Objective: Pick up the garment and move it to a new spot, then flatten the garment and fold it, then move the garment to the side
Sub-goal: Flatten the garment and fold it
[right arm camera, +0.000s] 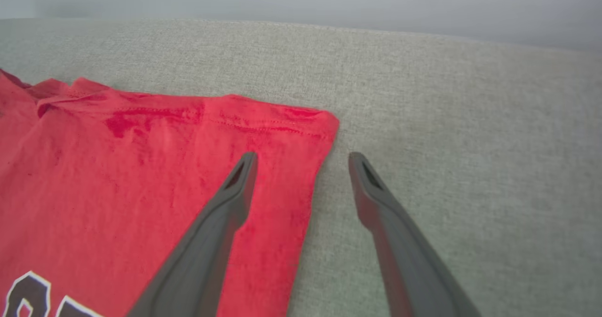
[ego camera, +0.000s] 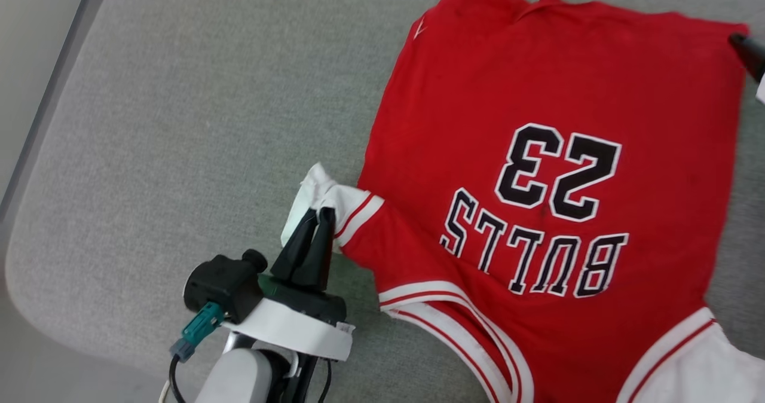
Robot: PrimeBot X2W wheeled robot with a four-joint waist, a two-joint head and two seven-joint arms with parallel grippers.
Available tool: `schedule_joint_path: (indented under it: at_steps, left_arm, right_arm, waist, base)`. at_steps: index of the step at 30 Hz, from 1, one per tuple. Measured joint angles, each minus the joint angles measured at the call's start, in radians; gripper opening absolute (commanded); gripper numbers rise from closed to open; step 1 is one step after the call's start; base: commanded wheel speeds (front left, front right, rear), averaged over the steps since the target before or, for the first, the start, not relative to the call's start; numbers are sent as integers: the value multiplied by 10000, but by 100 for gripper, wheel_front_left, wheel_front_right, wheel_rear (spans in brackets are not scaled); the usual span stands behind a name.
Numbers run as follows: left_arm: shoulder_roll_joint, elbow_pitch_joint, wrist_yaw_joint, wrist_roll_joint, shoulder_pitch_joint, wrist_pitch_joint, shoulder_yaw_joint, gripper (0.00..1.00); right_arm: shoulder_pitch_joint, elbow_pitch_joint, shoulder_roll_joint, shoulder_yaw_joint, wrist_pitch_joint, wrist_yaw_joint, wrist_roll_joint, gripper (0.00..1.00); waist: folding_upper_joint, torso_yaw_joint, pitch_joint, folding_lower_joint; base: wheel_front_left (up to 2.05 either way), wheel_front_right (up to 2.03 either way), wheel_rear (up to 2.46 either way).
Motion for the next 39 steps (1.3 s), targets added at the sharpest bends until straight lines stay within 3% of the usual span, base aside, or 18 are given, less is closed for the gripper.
schedule_joint_path:
  at_steps: [7,11,12,13,14,15,23,30,39]
  left_arm:
    - [-40,-132,-2,-102,-334,-10,-282,0]
    - [-52,-113,-2,-142,-360,-10,-311,0]
    - [-54,-109,-2,-161,-360,-10,-320,0]
    - [-56,-104,-2,-167,-365,-10,-336,0]
    - [-59,-96,-2,-176,-367,-10,-351,0]
    - [-61,-90,-2,-178,-372,-10,-357,0]
    - [-82,-31,-2,-209,-402,-10,-215,0]
    - [-65,228,-2,-159,182,-10,144,0]
    - [263,755,-2,-104,949,-10,698,0]
  right_arm:
    - [-831,1016,50,54,401,0,-472,100]
    - [-1096,1538,-17,211,1292,0,-529,100]
    - [-1132,1630,-29,213,1452,0,-529,90]
    - [-1146,1682,-35,213,1536,0,-518,44]
    - [-1146,1712,-54,249,1590,0,-514,19]
    - [-1146,1728,-86,265,1620,0,-514,0]
    - [-1117,1649,-295,506,1465,0,-343,0]
    - [-364,853,-936,1160,1231,6,-21,0]
    - [2587,-1440,-1607,1233,947,6,1325,0]
  waist:
    - [0,425,781,-1]
    - [0,513,937,-3]
    - [0,519,933,-3]
    - [0,532,928,-4]
    - [-1,546,919,-5]
    - [0,562,912,-5]
    - [0,629,577,-3]
    - [0,405,-206,-3]
    - [0,-380,-1412,-3]
  base:
    - [0,0,0]
    - [0,0,0]
    - [0,0,0]
    - [0,0,0]
    - [0,0,0]
    - [0,0,0]
    - [0,0,0]
    - [0,0,0]
    - [0,0,0]
